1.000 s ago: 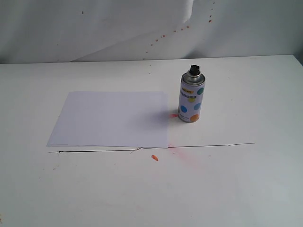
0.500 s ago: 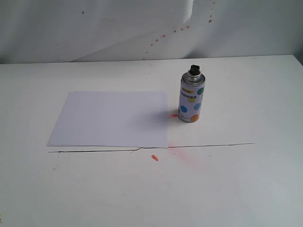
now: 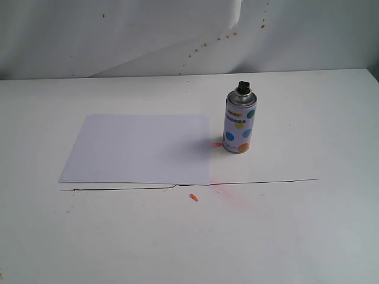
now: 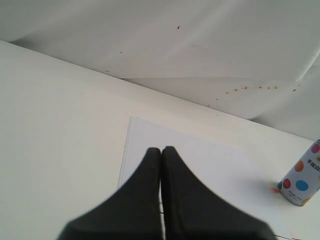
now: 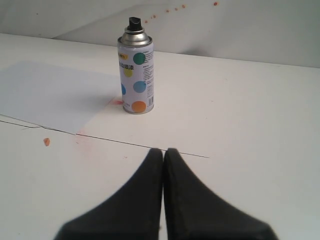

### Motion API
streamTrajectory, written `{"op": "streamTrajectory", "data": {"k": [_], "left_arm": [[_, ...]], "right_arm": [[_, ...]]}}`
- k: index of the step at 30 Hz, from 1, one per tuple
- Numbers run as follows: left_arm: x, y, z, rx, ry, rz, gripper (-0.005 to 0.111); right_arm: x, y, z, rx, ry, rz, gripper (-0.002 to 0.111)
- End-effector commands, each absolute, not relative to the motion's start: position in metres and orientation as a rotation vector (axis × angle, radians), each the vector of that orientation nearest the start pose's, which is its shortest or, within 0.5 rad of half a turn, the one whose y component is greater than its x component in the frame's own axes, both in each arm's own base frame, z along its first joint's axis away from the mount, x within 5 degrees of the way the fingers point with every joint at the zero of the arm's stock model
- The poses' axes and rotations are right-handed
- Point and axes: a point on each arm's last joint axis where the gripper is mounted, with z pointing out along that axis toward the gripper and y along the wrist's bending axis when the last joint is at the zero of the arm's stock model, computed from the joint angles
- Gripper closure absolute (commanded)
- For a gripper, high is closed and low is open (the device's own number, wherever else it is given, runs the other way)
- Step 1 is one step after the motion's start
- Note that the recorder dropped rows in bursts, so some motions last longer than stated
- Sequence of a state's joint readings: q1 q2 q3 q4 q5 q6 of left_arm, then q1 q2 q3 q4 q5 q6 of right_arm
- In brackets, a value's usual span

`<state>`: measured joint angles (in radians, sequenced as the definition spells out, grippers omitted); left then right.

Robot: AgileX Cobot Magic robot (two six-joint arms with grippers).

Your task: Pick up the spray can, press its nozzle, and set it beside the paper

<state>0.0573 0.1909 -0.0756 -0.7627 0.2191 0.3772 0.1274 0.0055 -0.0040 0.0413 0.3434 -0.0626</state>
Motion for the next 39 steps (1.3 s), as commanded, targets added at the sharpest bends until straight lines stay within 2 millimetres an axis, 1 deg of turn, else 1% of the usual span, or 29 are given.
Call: {"op": "streamTrajectory", "data": {"k": [1, 6, 13, 17, 21, 24, 27, 39], "left_arm": [[0.07, -0.009, 0.212, -0.282, 1.741, -0.365, 0.107], [0.07, -0.009, 0.212, -0.281, 1.742, -0.364, 0.107], [0.069, -0.008, 0.212, -0.241, 1.737, -0.319, 0.107], [0.062, -0.007, 0.213, -0.137, 1.713, -0.204, 0.107], [0.057, -0.002, 0.209, -0.119, 1.736, -0.097, 0.107], [0.056, 0.002, 0.202, -0.093, 1.743, -0.018, 0.107], [0.055, 0.002, 0.188, -0.091, 1.759, -0.014, 0.107], [0.055, 0.002, 0.188, -0.078, 1.759, 0.004, 0.107]], "right_arm": [[0.053, 0.008, 0.182, -0.159, 1.818, 0.069, 0.108], [0.053, 0.008, 0.182, -0.159, 1.818, 0.069, 0.108], [0.053, 0.008, 0.182, -0.156, 1.819, 0.073, 0.108], [0.053, 0.008, 0.182, -0.156, 1.819, 0.073, 0.108], [0.053, 0.008, 0.182, -0.156, 1.819, 0.073, 0.108], [0.053, 0.008, 0.182, -0.156, 1.819, 0.073, 0.108], [0.053, 0.008, 0.182, -0.156, 1.819, 0.073, 0.108], [0.053, 0.008, 0.182, -0.156, 1.819, 0.073, 0.108]]}}
